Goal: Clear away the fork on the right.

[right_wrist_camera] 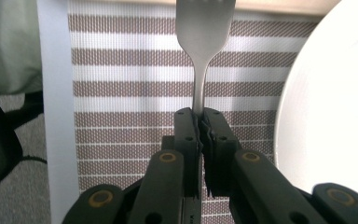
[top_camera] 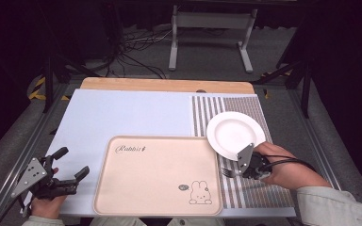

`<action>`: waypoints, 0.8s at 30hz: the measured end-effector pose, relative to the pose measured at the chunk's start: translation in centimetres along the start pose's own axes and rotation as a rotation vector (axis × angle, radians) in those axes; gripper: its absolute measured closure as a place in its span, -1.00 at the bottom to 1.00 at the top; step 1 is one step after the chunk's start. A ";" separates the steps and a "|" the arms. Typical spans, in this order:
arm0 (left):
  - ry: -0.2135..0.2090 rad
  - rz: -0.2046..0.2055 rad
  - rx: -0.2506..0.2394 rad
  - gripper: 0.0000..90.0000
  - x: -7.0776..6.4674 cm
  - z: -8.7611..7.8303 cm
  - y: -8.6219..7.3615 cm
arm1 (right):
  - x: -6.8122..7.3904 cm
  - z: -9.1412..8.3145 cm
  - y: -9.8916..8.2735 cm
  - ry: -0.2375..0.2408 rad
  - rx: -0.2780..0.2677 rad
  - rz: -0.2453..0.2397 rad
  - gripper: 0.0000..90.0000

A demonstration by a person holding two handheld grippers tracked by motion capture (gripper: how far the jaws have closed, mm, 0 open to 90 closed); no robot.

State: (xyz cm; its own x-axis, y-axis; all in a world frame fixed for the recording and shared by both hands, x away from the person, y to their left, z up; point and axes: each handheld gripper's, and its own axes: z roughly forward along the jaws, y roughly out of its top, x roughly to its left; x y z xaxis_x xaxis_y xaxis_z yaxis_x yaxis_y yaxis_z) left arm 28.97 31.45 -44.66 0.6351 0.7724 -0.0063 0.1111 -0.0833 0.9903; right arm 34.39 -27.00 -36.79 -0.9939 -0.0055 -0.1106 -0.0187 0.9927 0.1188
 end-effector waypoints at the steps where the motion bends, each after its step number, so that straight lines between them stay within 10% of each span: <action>1: 0.000 0.000 0.000 -0.99 0.0 0.0 0.0 | 0.0 -0.2 0.0 -0.001 -0.011 0.007 0.91; 24: -0.003 -0.001 0.003 -0.99 0.0 0.1 -0.1 | -0.4 -3.2 4.0 -0.074 -0.194 0.047 0.91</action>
State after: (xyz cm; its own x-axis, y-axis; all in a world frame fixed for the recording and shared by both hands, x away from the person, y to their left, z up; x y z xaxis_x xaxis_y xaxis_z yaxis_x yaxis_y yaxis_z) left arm 29.06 31.40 -44.74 0.6370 0.7708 -0.0073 0.1140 -0.0848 0.9899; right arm 34.40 -23.42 -33.12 -0.9835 0.0560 -0.1722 -0.0006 0.9499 0.3125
